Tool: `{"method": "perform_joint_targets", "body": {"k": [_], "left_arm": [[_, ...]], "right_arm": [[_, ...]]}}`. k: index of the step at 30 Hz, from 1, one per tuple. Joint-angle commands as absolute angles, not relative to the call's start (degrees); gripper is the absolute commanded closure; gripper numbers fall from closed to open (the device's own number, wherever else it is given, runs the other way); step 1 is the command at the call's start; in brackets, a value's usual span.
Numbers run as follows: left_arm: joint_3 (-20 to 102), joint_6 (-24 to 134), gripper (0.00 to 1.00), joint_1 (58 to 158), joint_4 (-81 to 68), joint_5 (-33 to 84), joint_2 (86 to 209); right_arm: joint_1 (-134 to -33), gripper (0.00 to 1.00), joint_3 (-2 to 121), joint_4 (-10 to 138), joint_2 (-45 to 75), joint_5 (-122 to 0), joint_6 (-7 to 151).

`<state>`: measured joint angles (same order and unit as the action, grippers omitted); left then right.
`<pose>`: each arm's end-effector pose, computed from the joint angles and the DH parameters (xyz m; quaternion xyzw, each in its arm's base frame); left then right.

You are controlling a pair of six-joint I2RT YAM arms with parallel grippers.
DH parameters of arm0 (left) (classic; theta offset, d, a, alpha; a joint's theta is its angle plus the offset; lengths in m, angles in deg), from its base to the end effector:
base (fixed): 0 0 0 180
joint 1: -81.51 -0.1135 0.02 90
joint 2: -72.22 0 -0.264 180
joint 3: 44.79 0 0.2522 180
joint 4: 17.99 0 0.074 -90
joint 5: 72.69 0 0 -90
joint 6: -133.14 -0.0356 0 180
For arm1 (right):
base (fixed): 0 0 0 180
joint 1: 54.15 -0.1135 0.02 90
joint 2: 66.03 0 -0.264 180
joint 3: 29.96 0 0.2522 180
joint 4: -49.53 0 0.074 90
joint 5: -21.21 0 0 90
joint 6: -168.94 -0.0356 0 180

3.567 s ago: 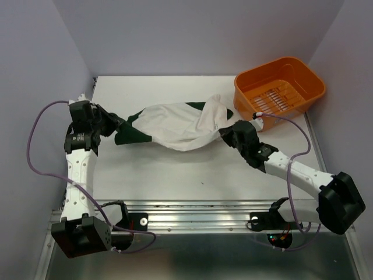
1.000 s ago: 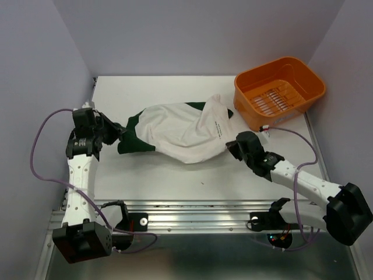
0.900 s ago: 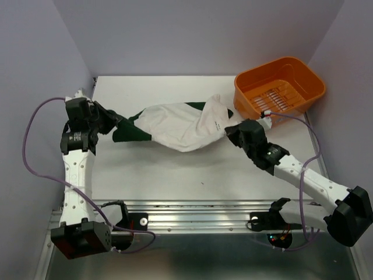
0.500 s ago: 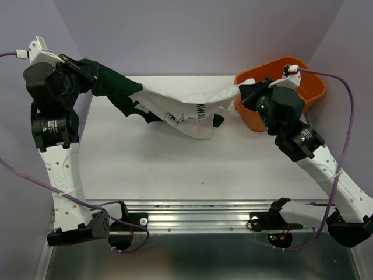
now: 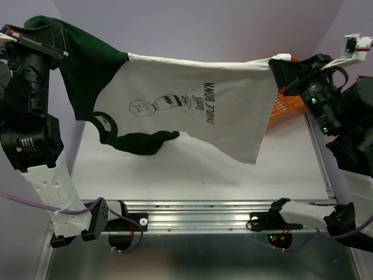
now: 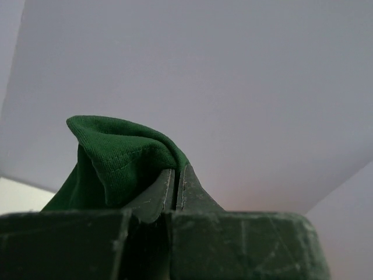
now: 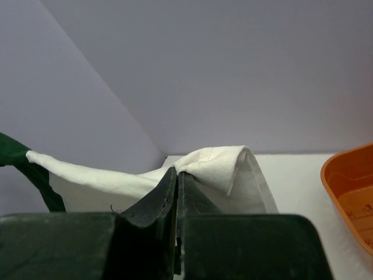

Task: Roll the t-shirts
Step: Flatten out the T-shirt at the center of the board.

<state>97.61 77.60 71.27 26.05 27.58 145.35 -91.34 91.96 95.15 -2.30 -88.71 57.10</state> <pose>0.1303 0.0171 0.6485 -0.1329 0.5221 -0.2233 0.8123 0.1196 0.0756 0.5879 0.0515 0.6285 0.2845 0.7221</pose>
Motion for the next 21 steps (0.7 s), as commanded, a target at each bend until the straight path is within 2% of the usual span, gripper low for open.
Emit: {"method": "perform_joint_targets", "body": {"k": [1, 6, 12, 15, 18, 19, 21], "left_arm": [[106.23, 75.66, 1.0, 70.79, 21.97, 23.65, 143.77], [110.03, 75.05, 1.0, 70.79, 21.0, 22.24, 141.4], [111.53, 73.47, 1.0, 71.58, 19.76, 18.9, 137.36], [112.75, 71.63, 1.0, 74.65, 19.77, 14.17, 136.13], [112.67, 68.82, 1.0, 81.76, 19.07, 7.23, 134.46], [112.41, 67.94, 1.0, 86.91, 18.02, 5.55, 133.93], [110.83, 65.3, 1.0, 90.02, 16.43, 1.68, 132.43]], "right_arm": [[-91.15, 0.99, 99.8, 99.57, -2.48, -82.25, 61.01], [-91.15, 0.99, 105.52, 102.05, -3.88, -78.64, 61.1], [-91.15, 0.99, 106.67, 104.59, -5.73, -75.65, 60.31], [-91.15, 0.99, 107.02, 105.56, -7.22, -75.21, 59.26], [-91.15, 0.99, 107.29, 105.65, -8.98, -74.94, 58.38], [-91.15, 0.99, 107.2, 105.74, -9.42, -75.03, 58.29], [-91.15, 0.99, 106.67, 106.09, -10.22, -75.55, 58.2]]}}
